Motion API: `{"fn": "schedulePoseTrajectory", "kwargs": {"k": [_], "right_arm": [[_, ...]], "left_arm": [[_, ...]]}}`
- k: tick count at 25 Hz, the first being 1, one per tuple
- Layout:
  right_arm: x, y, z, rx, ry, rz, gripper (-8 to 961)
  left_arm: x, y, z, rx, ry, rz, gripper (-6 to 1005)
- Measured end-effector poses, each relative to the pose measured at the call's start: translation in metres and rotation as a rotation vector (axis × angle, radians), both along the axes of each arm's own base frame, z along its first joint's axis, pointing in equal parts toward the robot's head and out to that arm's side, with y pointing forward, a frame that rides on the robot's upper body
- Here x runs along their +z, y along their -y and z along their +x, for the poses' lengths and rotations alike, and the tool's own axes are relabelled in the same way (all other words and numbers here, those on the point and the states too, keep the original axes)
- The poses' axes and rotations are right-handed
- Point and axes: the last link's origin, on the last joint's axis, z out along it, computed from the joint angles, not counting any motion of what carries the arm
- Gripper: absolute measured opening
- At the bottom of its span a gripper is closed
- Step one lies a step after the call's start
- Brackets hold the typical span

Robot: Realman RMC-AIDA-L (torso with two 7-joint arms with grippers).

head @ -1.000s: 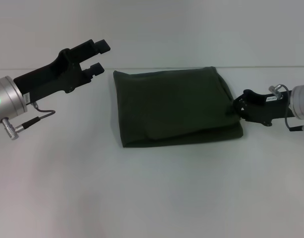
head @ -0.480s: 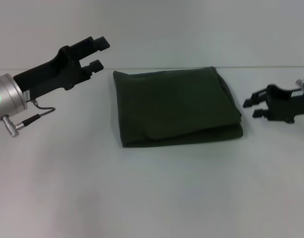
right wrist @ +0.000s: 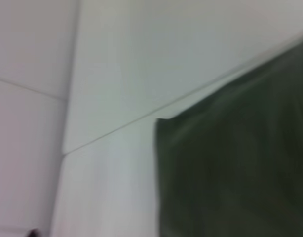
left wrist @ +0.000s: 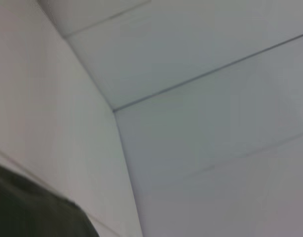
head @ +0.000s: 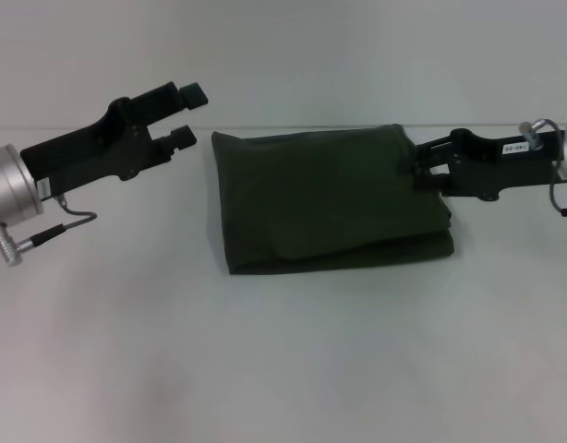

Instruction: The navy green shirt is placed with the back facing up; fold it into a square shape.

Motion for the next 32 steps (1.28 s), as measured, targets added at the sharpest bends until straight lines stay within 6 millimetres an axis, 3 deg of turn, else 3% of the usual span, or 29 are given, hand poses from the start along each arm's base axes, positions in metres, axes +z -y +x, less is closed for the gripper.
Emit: {"fn": "schedulePoseTrajectory", "kwargs": {"k": [4, 9, 13, 20, 32], "right_arm": [[0.03, 0.007, 0.012, 0.14, -0.013, 0.098, 448], [0.074, 0.016, 0.054, 0.164, 0.09, 0.229, 507], [0.096, 0.025, 0.079, 0.108, 0.108, 0.29, 645], [0.111, 0.03, 0.091, 0.063, 0.085, 0.351, 930], [0.112, 0.026, 0.084, 0.065, 0.04, 0.375, 940]], "left_arm": [[0.002, 0.012, -0.004, -0.008, 0.019, -0.092, 793], [-0.011, 0.023, -0.013, 0.056, -0.016, -0.247, 793], [-0.032, 0.025, -0.02, 0.154, -0.039, -0.308, 793], [-0.07, 0.024, -0.032, 0.314, -0.076, -0.306, 792], [-0.091, 0.013, -0.037, 0.428, -0.122, -0.272, 792]]}}
